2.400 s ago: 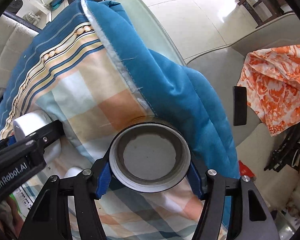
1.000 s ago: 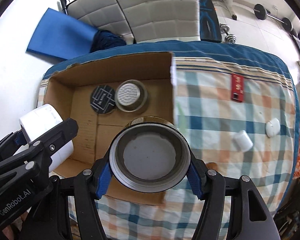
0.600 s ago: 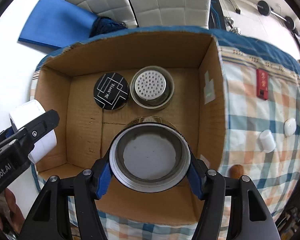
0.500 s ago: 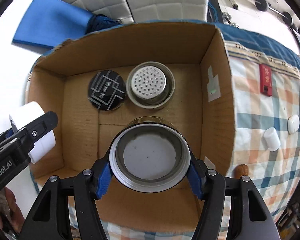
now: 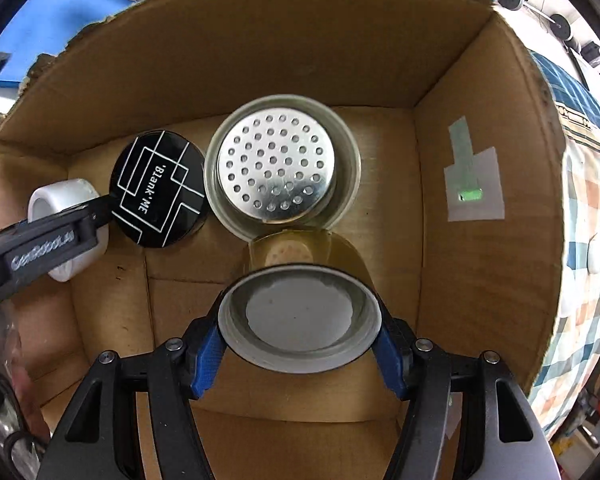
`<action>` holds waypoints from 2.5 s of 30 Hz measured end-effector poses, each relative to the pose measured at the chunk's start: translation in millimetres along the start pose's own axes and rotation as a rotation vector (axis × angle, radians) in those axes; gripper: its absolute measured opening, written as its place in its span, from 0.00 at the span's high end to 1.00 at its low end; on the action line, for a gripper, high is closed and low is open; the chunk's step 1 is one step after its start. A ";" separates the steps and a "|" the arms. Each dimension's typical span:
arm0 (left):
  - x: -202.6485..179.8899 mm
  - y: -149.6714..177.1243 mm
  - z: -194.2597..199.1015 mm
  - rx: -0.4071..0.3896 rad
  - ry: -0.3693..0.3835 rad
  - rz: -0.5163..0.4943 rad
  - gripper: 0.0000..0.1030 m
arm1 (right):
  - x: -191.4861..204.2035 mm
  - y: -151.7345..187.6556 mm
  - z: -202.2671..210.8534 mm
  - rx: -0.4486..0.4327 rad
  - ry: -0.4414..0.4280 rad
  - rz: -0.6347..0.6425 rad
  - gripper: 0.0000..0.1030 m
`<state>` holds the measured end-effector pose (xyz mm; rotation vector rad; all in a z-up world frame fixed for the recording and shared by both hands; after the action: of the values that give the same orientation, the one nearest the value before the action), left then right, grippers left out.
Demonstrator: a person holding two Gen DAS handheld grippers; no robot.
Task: Organize rigid objects
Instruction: 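Carry the white jar and tape roll into the box and release both, then withdraw both tools from the box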
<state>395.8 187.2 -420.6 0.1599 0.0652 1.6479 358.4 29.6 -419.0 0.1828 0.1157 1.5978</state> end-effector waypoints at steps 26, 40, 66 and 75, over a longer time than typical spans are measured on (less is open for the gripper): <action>15.7 11.5 40.8 0.023 0.149 0.037 0.21 | -21.4 -17.9 -6.0 0.096 -0.082 -0.025 0.11; 22.8 67.6 91.7 -0.078 0.181 0.049 0.00 | -1.6 24.0 39.7 -0.010 -0.021 0.036 0.00; 12.4 197.3 196.1 -0.326 0.116 0.001 0.00 | 5.8 158.0 151.9 -0.245 -0.044 0.102 0.00; -32.4 206.1 215.4 -0.360 0.130 -0.048 0.00 | -34.9 172.2 172.3 -0.273 -0.098 0.077 0.00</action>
<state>225.7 126.1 -181.3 -0.2216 -0.1286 1.5934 222.9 -18.2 -219.3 0.0539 -0.1868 1.6597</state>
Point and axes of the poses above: each gripper's, at about its wrist camera, not at the fingertips, and z roughly against the way its jaws point, x to its left, y to its underside, the point moved 3 cm from there along -z, roughly the way its jaws point, and after that the axes turned 7 degrees about x, right-handed, at the moved point
